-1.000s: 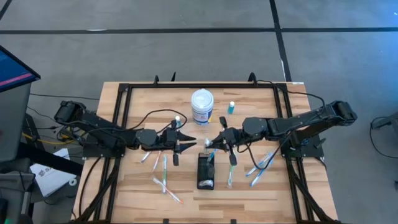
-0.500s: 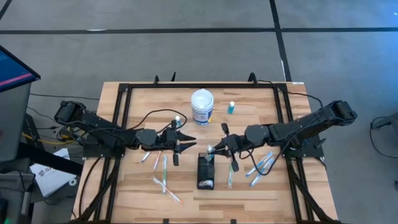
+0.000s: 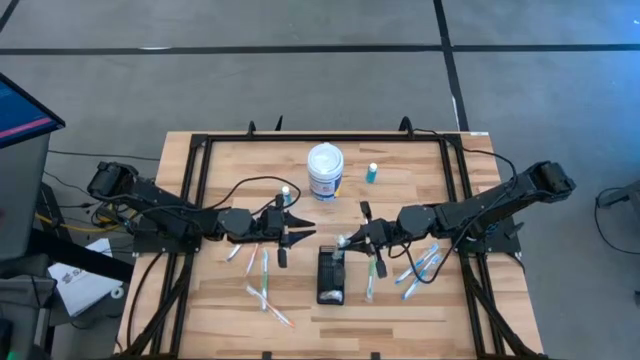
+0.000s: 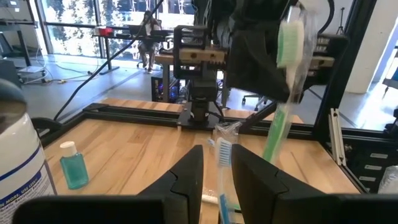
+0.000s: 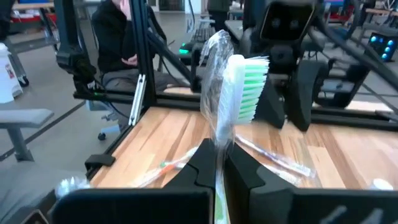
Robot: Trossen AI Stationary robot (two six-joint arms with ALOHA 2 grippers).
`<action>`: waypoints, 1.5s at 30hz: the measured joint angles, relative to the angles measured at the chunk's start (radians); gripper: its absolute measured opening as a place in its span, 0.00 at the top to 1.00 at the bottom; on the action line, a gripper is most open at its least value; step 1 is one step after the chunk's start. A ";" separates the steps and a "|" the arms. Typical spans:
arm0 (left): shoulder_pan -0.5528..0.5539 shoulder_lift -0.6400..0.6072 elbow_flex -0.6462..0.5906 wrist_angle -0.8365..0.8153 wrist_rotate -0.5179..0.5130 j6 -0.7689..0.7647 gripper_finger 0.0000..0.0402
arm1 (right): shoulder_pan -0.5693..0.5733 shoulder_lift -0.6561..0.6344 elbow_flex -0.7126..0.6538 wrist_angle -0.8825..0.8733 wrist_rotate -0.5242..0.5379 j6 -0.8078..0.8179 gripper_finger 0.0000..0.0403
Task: Pick & Place toothbrushing station
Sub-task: Put the left green toothbrush into the black mesh organizer
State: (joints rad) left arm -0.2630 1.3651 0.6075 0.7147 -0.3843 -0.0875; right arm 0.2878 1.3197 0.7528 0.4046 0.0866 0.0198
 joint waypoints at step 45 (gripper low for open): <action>-0.011 0.000 0.000 0.000 0.000 0.000 0.81 | -0.002 0.170 -0.139 0.258 0.045 0.030 1.00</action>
State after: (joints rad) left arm -0.2737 1.3655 0.6079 0.7147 -0.3843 -0.0875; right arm 0.2859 1.4901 0.6140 0.6628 0.1320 0.0498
